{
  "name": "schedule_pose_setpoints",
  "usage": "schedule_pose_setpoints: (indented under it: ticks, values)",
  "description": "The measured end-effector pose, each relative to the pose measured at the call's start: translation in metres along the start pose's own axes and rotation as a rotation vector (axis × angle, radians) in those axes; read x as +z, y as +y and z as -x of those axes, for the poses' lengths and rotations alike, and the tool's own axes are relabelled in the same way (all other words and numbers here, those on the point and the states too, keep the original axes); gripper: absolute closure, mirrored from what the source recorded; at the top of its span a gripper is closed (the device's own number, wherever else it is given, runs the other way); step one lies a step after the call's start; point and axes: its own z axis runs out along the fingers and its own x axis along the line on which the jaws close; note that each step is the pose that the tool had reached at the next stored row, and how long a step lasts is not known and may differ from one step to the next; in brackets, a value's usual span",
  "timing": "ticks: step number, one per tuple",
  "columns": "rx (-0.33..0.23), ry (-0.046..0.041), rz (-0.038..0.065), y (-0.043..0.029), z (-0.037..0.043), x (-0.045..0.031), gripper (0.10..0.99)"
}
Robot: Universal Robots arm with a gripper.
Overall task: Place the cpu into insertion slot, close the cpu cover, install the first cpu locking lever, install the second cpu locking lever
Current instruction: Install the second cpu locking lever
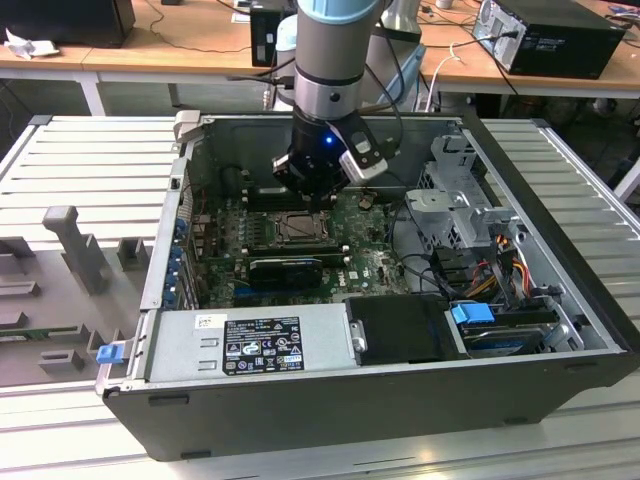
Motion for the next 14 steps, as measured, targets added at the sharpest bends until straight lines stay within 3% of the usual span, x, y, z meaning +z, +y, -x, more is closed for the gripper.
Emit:
schedule_pose_setpoints:
  ticks: [5, 9, 14]
  values:
    - [0.000, 0.0002, 0.000, -0.0058, -0.0004, 0.0000, 0.980]
    - [0.000, 0.0015, 0.000, -0.0145, -0.0009, 0.0002, 0.980]
    - [0.000, 0.0015, 0.000, -0.0174, -0.0011, 0.0002, 0.980]
